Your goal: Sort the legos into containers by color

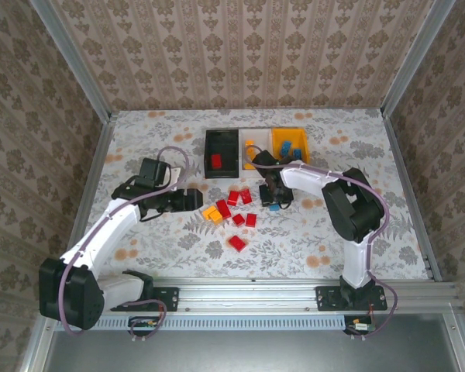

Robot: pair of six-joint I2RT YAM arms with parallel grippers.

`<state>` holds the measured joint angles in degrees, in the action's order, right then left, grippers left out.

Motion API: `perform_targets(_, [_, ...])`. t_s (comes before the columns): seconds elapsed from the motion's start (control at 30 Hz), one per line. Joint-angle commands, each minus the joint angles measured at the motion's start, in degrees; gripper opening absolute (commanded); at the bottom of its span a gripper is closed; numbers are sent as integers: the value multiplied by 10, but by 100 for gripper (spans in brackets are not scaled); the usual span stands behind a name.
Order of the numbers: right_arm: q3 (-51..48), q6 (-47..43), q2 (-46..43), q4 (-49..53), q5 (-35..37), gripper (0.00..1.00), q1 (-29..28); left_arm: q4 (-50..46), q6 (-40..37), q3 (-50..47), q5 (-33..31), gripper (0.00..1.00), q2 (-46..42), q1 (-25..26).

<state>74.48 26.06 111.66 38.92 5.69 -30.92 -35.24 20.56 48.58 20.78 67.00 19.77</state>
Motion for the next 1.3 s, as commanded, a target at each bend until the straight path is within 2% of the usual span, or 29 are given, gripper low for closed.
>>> perform_targets(0.0, [-33,5,-26,1,18,38,6,11,12,-6,9,83,-12,-5])
perform_targets(0.13, [-67,21,-87,-5,16,34,6,9,12,-5,7,83,-10,-4])
perform_targets(0.33, [-82,32,-211,32,29,33,8,12,12,-7,13,84,-12,-4])
perform_targets(0.5, [-31,15,-292,77,41,32,30,19,12,-15,19,84,-16,-4])
perform_targets(0.6, [23,-10,-304,106,48,33,57,24,14,-22,24,85,-16,-5])
perform_targets(0.77, [123,-59,-267,137,43,33,123,24,18,-30,26,85,-28,-4])
perform_targets(0.93, [221,-84,-183,153,9,33,181,16,19,-37,24,86,-45,-3])
perform_targets(1.27, [355,-91,6,176,-23,31,205,12,25,-53,22,87,-55,-5])
